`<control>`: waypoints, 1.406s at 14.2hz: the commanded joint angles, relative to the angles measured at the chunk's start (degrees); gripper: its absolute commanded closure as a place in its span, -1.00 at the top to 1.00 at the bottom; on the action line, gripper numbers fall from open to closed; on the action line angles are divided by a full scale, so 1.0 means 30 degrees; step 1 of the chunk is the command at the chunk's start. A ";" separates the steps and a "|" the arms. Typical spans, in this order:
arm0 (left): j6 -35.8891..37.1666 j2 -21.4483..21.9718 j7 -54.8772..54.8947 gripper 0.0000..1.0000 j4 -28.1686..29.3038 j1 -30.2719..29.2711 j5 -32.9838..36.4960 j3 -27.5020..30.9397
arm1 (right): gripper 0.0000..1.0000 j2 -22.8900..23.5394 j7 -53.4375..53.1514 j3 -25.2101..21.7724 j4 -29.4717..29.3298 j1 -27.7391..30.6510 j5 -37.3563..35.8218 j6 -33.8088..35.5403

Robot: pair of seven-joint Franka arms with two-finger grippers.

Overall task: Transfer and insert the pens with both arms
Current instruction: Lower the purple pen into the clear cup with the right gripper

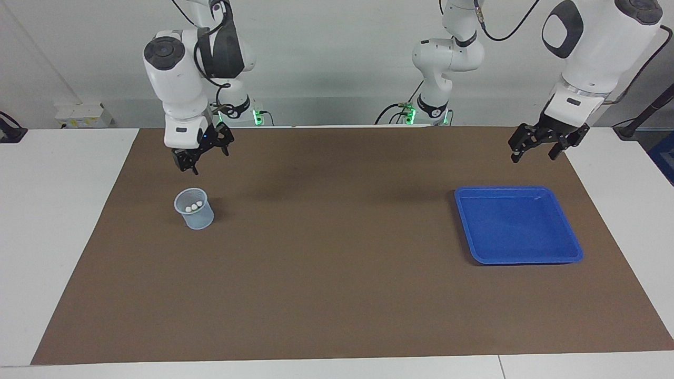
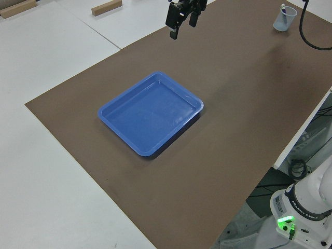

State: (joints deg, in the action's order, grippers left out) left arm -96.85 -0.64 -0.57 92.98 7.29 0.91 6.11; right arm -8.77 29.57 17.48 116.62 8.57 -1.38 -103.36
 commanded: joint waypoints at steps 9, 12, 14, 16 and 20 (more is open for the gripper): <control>0.0468 -0.0257 0.0278 1.00 -0.0760 0.0176 0.0284 0.0247 | 1.00 0.1251 -0.4897 -0.0170 -0.3067 -0.0189 0.0518 0.1139; 0.0352 -0.0228 0.0278 1.00 -0.0702 0.0176 0.0283 0.0218 | 1.00 0.1517 -0.7064 -0.3881 -0.3717 -0.4222 0.0518 0.1728; 0.0292 -0.0198 0.0278 1.00 -0.0672 0.0176 0.0254 0.0159 | 1.00 0.2158 -0.7424 -0.3922 -0.4503 -0.4381 0.0519 0.1931; 0.0351 -0.0227 0.0278 1.00 -0.0701 0.0176 0.0254 0.0188 | 1.00 0.2630 -0.7453 -0.3922 -0.5269 -0.4381 0.0519 0.2488; 0.0380 -0.0227 0.0278 1.00 -0.0701 -0.0203 0.0254 -0.0132 | 1.00 0.2719 -0.7541 -0.3776 -0.5505 -0.4411 0.0576 0.3071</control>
State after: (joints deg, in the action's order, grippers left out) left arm -96.85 -0.64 -0.45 92.40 7.21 0.91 6.18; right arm -1.52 8.21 6.16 102.07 -4.28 -0.69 -96.96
